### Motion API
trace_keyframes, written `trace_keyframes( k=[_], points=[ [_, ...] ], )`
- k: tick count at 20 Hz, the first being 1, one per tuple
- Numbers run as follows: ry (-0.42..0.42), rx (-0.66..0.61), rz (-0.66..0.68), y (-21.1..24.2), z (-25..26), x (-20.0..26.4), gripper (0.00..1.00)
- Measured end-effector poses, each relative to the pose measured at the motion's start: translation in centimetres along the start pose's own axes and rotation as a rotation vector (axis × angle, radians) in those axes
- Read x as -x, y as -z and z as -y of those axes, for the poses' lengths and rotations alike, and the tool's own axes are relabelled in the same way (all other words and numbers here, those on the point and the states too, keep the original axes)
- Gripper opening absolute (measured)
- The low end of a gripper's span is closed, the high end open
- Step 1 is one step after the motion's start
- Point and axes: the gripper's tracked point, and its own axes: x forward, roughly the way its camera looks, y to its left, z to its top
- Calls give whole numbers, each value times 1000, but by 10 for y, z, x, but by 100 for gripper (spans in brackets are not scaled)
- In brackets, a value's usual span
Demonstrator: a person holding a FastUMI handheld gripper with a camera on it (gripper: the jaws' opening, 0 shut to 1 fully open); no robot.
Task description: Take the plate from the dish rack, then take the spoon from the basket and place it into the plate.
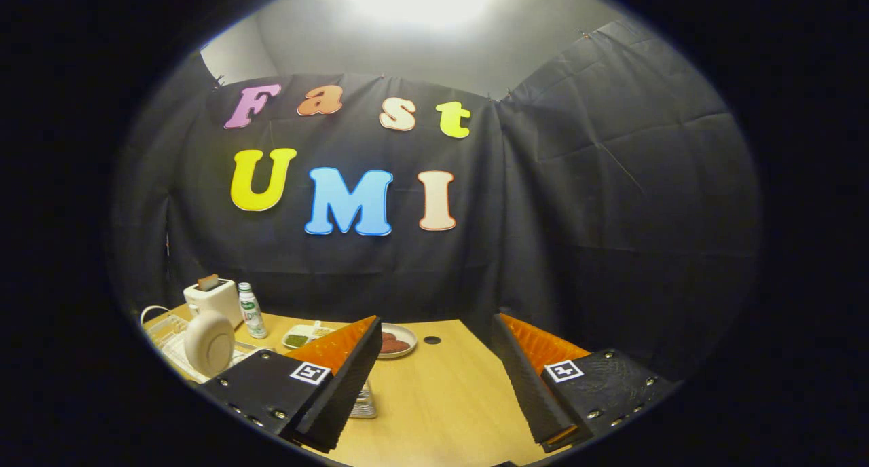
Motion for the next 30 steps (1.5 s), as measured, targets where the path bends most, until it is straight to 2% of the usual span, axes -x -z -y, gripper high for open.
trace_keyframes(
  k=[4,9,15,20,23,28,29,30],
  points=[
    [-89,-45,-29,-1,-81,22,99],
    [-201,-76,-78,9,-177,25,99],
    [-242,-130,-203,50,-258,7,98],
    [-250,-180,-321,90,-300,-19,97],
    [-264,-179,-384,114,-319,-33,78],
    [-282,-197,-489,147,-342,-53,78],
    [-280,-190,-508,152,-344,-55,67],
    [-276,-185,-519,156,-346,-56,66]
  ],
)
